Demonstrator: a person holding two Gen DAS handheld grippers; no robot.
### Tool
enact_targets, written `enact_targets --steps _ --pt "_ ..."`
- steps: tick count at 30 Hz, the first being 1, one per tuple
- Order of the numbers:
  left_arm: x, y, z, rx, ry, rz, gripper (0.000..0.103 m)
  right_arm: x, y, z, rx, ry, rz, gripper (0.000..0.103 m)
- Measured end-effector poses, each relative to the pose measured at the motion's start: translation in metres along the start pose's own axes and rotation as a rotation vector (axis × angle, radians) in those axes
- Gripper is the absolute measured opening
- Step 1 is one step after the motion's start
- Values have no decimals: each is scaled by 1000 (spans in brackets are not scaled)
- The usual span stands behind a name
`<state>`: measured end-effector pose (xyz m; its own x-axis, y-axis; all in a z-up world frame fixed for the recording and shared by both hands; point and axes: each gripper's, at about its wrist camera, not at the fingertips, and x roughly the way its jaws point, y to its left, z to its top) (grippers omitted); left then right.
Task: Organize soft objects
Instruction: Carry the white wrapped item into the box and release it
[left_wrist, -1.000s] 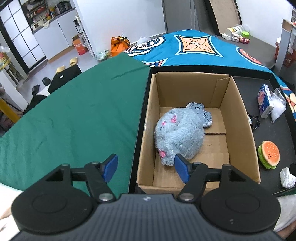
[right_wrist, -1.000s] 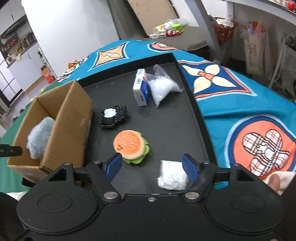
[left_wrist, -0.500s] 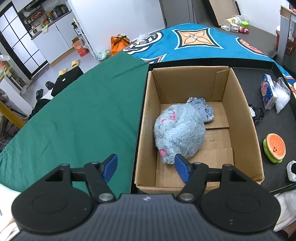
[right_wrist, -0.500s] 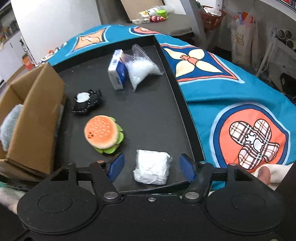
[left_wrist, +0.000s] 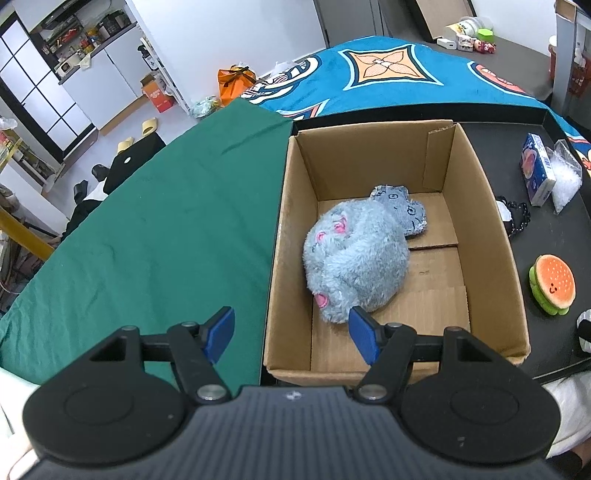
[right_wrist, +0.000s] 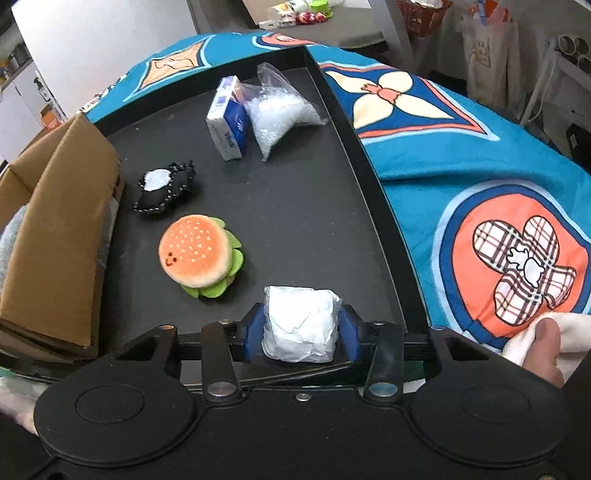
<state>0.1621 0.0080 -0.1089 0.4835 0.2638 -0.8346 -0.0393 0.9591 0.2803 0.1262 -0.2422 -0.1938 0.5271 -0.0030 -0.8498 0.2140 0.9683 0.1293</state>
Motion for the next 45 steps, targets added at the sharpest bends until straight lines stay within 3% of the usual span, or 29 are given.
enact_targets --steps 22,45 --pt "-4 12 -2 -58 -26 -37 67 -32 1 30 -9 -110 24 42" --pt "2 35 -4 -180 -21 -108 66 -72 67 59 -139 -237 127 42"
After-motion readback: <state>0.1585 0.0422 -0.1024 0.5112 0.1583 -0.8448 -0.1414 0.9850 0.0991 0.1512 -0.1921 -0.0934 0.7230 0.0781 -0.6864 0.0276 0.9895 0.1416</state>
